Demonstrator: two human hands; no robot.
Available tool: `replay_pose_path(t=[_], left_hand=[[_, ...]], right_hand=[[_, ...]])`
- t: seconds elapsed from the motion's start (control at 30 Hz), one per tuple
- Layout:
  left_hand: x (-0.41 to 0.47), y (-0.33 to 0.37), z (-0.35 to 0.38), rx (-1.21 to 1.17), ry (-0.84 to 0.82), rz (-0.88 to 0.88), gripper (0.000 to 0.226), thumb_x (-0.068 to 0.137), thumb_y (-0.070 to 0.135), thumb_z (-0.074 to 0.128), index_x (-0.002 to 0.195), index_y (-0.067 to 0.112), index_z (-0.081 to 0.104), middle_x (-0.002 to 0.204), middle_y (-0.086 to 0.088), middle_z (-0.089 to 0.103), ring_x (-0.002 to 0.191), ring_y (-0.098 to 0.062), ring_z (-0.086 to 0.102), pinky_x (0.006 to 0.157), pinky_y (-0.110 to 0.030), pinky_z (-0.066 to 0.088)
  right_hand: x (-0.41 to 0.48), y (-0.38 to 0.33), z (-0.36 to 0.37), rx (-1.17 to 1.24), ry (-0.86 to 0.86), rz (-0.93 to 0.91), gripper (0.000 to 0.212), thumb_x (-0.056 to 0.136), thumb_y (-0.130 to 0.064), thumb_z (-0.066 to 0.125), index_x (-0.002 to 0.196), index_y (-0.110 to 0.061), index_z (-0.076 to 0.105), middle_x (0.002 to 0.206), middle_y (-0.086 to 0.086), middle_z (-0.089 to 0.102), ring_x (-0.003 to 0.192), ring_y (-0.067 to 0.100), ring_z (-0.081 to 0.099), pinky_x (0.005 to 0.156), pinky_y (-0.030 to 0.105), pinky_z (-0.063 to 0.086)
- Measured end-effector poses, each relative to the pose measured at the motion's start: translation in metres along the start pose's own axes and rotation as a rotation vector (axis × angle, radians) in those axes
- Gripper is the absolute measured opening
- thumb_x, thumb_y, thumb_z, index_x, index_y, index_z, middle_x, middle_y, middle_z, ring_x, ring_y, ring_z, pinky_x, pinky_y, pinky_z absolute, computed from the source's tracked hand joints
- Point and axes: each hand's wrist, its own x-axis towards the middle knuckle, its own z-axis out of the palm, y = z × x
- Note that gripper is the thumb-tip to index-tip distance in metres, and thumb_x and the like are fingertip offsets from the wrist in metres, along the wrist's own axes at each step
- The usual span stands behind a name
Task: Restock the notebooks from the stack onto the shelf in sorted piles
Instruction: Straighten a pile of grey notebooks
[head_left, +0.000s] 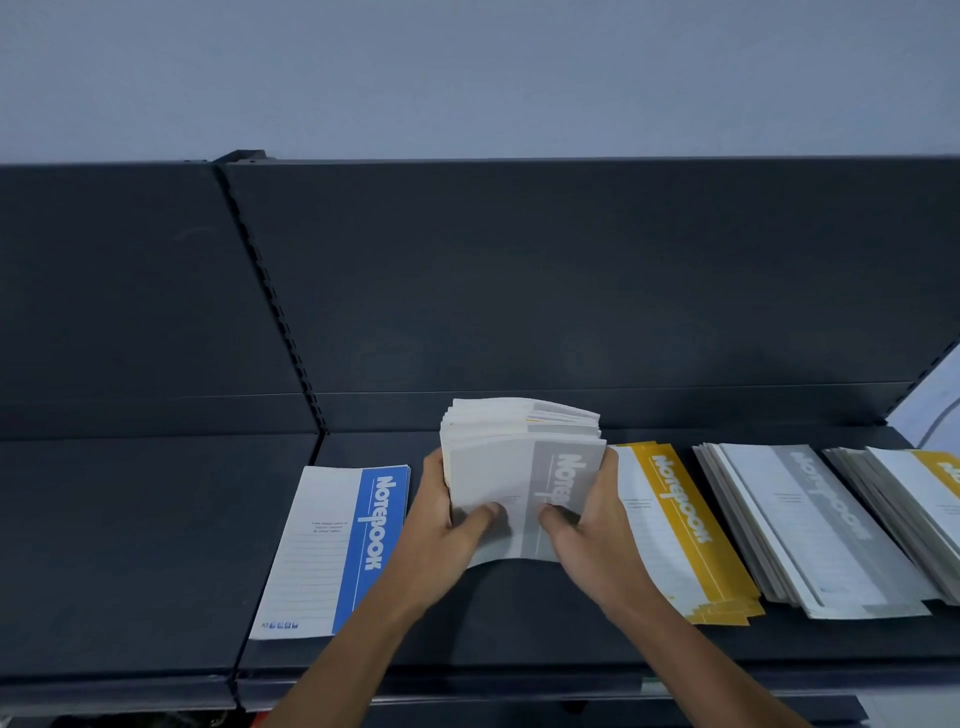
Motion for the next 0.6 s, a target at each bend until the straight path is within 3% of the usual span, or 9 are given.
replay_pose_path(t=[0.1,0.2,0.33,0.4,0.47,0.6], left_hand=[[0.002,0.002,-0.005,-0.043,-0.021,0.037,0.077,0.08,0.035,0.072,0.142,0.051,0.028,0.128,0.03,0.055,0.119,0.008,0.051,0.087,-0.014,0.05],[0.005,0.001,-0.006,-0.048,-0.058,0.052,0.085,0.08,0.039,0.07,0.149,0.048,0.022,0.132,0.03,0.054,0.123,0.008,0.049,0.088,-0.009,0.049],[0.001,-0.004,-0.002,0.039,-0.051,-0.013,0.057,0.089,0.048,0.062,0.133,0.063,0.029,0.126,0.035,0.049,0.118,0.015,0.046,0.085,-0.011,0.047],[0.005,-0.007,-0.002,0.155,0.008,0.02,0.045,0.094,0.049,0.06,0.132,0.053,0.036,0.125,0.027,0.046,0.117,0.013,0.044,0.089,-0.016,0.043],[0.014,-0.006,-0.004,0.296,0.079,0.046,0.041,0.094,0.048,0.063,0.13,0.04,0.044,0.118,0.02,0.046,0.111,0.009,0.044,0.085,-0.017,0.039],[0.025,-0.006,-0.003,0.41,0.162,-0.19,0.041,0.086,0.058,0.068,0.103,0.022,0.059,0.102,0.006,0.062,0.092,-0.01,0.06,0.075,-0.031,0.052]], right_hand=[[-0.001,0.005,-0.001,0.02,0.022,0.006,0.071,0.082,-0.005,0.073,0.125,-0.049,0.035,0.114,-0.021,0.06,0.107,-0.002,0.059,0.075,0.021,0.057],[0.0,0.007,-0.001,0.037,0.003,0.024,0.07,0.083,-0.006,0.072,0.124,-0.05,0.037,0.107,-0.029,0.06,0.105,-0.009,0.058,0.073,0.011,0.054],[-0.001,0.008,0.002,-0.025,-0.004,0.053,0.055,0.089,-0.013,0.071,0.125,-0.041,0.039,0.109,-0.027,0.059,0.103,-0.014,0.056,0.068,0.003,0.049],[0.002,0.007,0.0,-0.079,-0.012,0.054,0.048,0.091,-0.018,0.07,0.126,-0.035,0.041,0.112,-0.024,0.061,0.103,-0.006,0.06,0.067,0.009,0.051],[0.007,0.004,-0.004,-0.119,-0.015,0.079,0.047,0.089,-0.022,0.072,0.124,-0.034,0.043,0.107,-0.024,0.062,0.096,-0.01,0.061,0.063,0.009,0.049],[0.015,0.003,-0.004,-0.146,-0.043,0.253,0.036,0.082,-0.027,0.078,0.11,-0.03,0.056,0.095,-0.019,0.068,0.082,-0.002,0.066,0.056,0.012,0.047]])
